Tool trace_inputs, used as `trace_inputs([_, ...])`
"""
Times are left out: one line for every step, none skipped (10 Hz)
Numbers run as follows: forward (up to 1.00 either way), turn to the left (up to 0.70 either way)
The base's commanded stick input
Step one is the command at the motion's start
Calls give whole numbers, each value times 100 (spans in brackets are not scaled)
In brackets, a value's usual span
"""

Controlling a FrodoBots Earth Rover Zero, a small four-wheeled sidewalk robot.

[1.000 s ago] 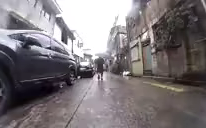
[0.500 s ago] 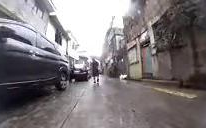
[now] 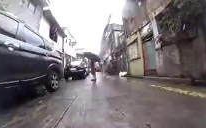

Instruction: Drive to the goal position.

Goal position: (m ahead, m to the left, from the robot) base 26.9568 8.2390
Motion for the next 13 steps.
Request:
trace_inputs([99, 32])
trace_inputs([99, 12])
trace_inputs([99, 0])
trace_inputs([99, 0])
trace_inputs([99, 0])
trace_inputs([99, 0])
trace_inputs([99, 0])
trace_inputs([99, 0])
trace_inputs([99, 0])
trace_inputs([99, 0])
trace_inputs([99, 0])
trace_inputs([99, 0])
trace_inputs([99, 0])
